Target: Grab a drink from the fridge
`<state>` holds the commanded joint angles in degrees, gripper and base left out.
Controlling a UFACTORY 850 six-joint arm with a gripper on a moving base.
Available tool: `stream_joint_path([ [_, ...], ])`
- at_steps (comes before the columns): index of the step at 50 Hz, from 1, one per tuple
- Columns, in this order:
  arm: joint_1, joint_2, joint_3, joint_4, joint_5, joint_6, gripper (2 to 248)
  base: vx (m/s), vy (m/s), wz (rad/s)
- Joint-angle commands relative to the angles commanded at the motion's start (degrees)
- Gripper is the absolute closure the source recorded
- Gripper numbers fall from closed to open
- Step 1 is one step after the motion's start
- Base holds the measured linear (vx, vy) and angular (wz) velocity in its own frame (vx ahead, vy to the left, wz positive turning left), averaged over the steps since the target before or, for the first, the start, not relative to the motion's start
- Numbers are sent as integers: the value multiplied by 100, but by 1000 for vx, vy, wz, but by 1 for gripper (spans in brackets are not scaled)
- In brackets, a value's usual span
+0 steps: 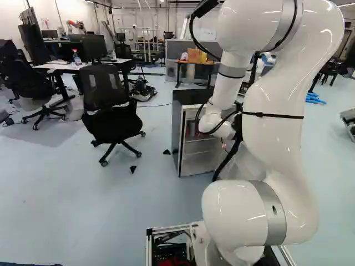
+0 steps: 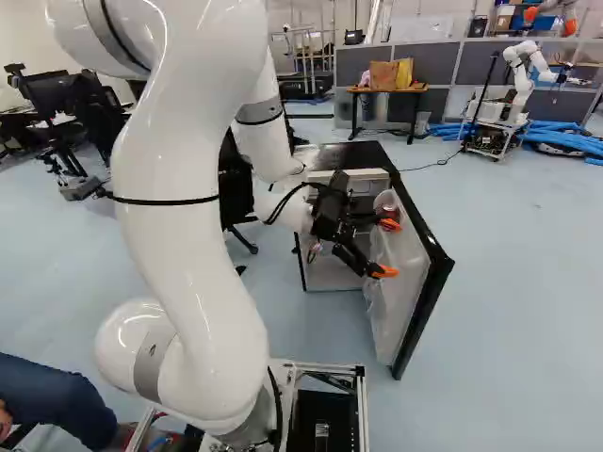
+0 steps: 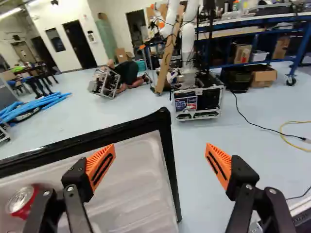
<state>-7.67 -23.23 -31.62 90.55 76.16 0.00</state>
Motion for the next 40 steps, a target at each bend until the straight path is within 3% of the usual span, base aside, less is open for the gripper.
stream_joint_path([
  [25,659,634,1039,-1507,-207,0,3,0,0,0],
  [40,720,736,1190,-2412,-632,0,3,0,0,0],
])
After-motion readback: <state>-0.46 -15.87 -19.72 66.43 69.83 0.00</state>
